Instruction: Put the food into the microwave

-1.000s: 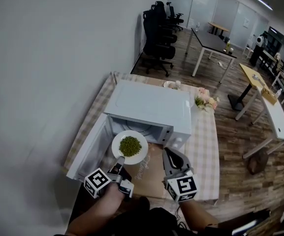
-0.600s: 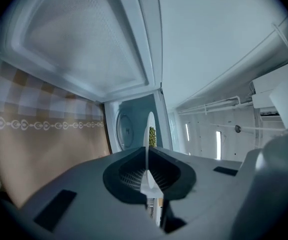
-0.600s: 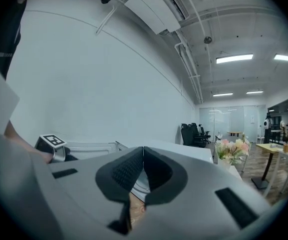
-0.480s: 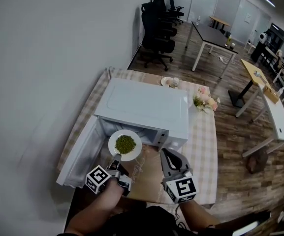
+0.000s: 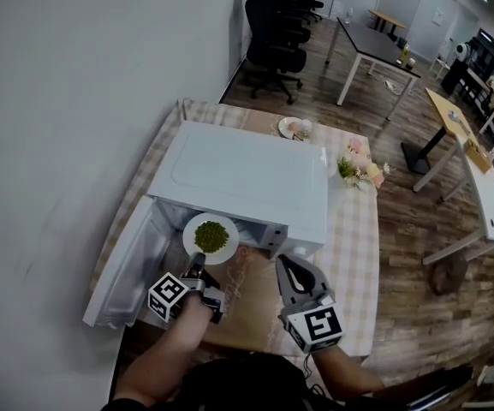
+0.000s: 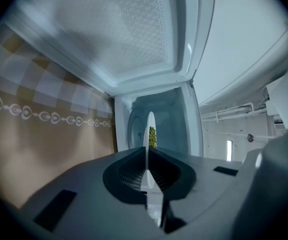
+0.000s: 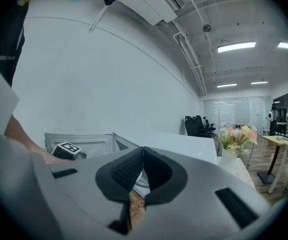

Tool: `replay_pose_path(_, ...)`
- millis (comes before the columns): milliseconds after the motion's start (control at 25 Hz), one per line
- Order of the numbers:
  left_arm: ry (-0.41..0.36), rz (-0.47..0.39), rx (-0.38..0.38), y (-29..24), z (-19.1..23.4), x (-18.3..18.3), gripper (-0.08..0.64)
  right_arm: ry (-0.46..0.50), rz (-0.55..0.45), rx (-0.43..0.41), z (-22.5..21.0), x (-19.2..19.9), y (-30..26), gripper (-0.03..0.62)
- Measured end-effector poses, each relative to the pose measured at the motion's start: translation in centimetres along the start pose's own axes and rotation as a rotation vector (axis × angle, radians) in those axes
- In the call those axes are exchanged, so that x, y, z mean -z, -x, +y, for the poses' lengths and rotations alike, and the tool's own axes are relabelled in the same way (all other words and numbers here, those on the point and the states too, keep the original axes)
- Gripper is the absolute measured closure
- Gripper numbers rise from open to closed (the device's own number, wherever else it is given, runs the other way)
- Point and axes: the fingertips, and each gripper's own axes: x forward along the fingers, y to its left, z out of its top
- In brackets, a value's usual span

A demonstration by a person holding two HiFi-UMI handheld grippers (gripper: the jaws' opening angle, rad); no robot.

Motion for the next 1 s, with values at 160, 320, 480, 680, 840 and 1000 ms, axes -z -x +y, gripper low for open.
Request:
replay_pose_path(160, 0.002, -0.005, -0.027, -2.0, 1.3, 0.3, 0.542, 0.02, 0.011, -0.026, -1.0, 1.1, -0.5, 0.584)
replay_pose_path(320, 0.004, -0.013, -0.059, -3.1, 2.7, 0.3, 0.541, 0.016, 0.062, -0.026, -1.9, 1.5, -0.9, 0.584)
replay_pose_path(480, 0.016, -0.014, -0.081, -4.3, 4.0, 0.6, 0.543, 0.023, 0.061, -0.032, -2.3, 1.5, -1.1, 0.584)
replay_pose_path(680, 0.02, -0.028, -0.1, -4.9, 4.5, 0.4, 0.543, 0.008, 0.044, -0.036, -3.0, 2.3, -1.2, 0.583)
replay_pose_path(840, 0.035, -0.035, -0.092, -5.8, 4.6, 0.4, 0.543, 0.0, 0.06, -0.034, -3.3, 2.9, -1.0, 0.584)
replay_pose_path(1000, 0.042, -0.039, -0.085, -6.9, 4.7, 0.3, 0.541, -0.013, 0.07, -0.023, -3.7, 3.6, -0.8, 0.583)
